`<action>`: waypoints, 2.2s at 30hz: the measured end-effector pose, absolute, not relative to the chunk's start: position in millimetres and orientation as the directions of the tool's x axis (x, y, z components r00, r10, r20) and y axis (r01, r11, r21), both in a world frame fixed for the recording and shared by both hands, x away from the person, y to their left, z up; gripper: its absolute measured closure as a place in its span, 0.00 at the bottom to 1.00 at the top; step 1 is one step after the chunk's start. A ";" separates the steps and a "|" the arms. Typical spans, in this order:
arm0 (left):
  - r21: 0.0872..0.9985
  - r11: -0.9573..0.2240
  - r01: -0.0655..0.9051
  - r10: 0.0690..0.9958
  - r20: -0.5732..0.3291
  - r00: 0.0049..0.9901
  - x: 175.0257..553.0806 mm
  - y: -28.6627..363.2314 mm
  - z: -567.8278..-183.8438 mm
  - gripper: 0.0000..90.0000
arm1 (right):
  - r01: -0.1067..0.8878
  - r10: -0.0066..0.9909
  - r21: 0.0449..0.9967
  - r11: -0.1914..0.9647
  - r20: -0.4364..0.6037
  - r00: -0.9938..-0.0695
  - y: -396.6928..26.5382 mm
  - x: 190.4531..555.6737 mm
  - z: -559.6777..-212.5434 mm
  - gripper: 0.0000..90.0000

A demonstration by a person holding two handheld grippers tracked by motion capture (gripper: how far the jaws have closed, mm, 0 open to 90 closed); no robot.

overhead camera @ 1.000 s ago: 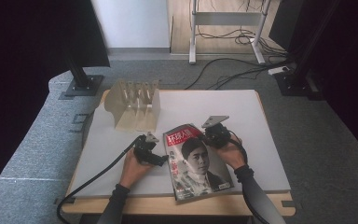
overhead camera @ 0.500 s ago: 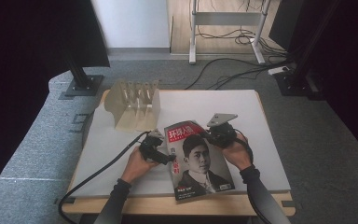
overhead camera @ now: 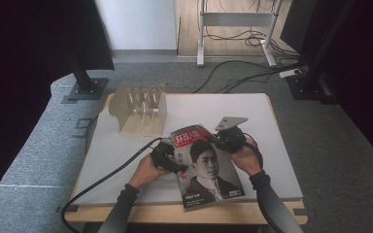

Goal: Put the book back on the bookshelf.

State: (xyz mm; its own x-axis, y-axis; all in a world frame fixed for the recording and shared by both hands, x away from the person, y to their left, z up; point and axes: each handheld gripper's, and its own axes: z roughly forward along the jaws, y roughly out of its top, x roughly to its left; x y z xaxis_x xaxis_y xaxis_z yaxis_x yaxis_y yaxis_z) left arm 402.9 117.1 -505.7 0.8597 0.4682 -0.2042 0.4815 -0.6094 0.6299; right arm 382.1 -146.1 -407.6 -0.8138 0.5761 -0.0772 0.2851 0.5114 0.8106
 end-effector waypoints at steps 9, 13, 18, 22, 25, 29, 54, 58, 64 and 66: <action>0.645 -0.628 0.436 0.493 -0.104 0.864 401.7 115.3 -480.6 0.19 | 0.271 0.575 0.832 0.485 -0.069 -0.816 -146.8 384.9 -394.2 0.95; 0.656 -0.631 0.415 0.500 -0.066 0.864 401.5 115.7 -469.7 0.25 | 0.263 0.573 0.841 0.474 -0.068 -0.817 -146.8 385.5 -388.1 0.95; 0.672 -0.615 0.413 0.507 -0.065 0.860 403.2 119.7 -459.1 0.39 | 0.257 0.571 0.844 0.472 -0.070 -0.818 -146.2 386.4 -382.9 0.95; 0.677 -0.602 0.423 0.509 -0.084 0.857 404.7 122.7 -455.0 0.48 | 0.251 0.567 0.847 0.469 -0.070 -0.821 -145.3 387.1 -380.4 0.95; 0.676 -0.595 0.434 0.507 -0.103 0.856 405.5 123.7 -453.2 0.53 | 0.248 0.565 0.849 0.467 -0.071 -0.822 -143.0 387.1 -378.4 0.95; 0.666 -0.598 0.447 0.508 -0.117 0.853 406.7 123.4 -454.4 0.54 | 0.241 0.560 0.848 0.472 -0.078 -0.825 -138.9 386.6 -376.8 0.95; 0.785 -0.517 0.342 0.591 0.038 0.806 396.3 138.6 -386.0 0.90 | 0.230 0.620 0.875 0.426 -0.098 -0.778 -152.7 404.3 -352.6 0.94; 0.788 -0.532 0.310 0.564 0.057 0.824 387.7 144.5 -379.8 0.90 | 0.231 0.623 0.876 0.423 -0.096 -0.776 -157.7 400.8 -350.7 0.94; 0.741 -0.593 0.315 0.524 0.059 0.850 381.3 136.7 -387.9 0.87 | 0.238 0.621 0.892 0.384 -0.058 -0.782 -170.5 394.2 -356.0 0.94; 0.740 -0.592 0.318 0.527 0.058 0.848 381.4 134.8 -389.8 0.87 | 0.238 0.617 0.892 0.384 -0.056 -0.785 -172.7 391.1 -355.8 0.94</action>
